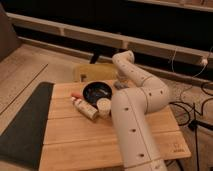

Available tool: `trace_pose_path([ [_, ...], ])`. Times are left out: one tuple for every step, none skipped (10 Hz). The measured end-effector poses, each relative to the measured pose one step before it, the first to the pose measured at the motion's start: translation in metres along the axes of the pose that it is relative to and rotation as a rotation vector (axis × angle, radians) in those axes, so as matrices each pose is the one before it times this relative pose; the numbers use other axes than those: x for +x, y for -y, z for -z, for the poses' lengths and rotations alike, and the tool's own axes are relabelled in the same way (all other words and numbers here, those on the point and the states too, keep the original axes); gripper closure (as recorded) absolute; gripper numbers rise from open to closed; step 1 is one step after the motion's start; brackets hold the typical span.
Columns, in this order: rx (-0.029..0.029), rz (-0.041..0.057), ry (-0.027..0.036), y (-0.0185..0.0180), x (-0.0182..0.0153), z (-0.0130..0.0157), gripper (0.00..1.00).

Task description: Wipe the white sponge on the table

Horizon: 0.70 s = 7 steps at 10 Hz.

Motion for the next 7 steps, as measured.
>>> trace_pose_path([
  [-0.03087,0.01716,0.01684,-0.01405,-0.00498,0.00157,1.0],
  [-0.03883,0.01779,0.01073,-0.01707,-0.00194,0.003,1.0],
  [-0.02572,0.01375,0.0084,-0.01141,0.0004,0.00424,1.0],
  [-0.02134,0.01503,0.00997,-0.01111,0.00239,0.00753,1.0],
  [-0.0038,0.00394,0.00707,-0.00157,0.00677,0.0069,1.0],
  [0.00822,-0.00974,-0.01145,0.00493,0.01555,0.00477,1.0],
  [0.00819,-0.01672,-0.01449,0.0055,0.01369,0.00127,1.0],
])
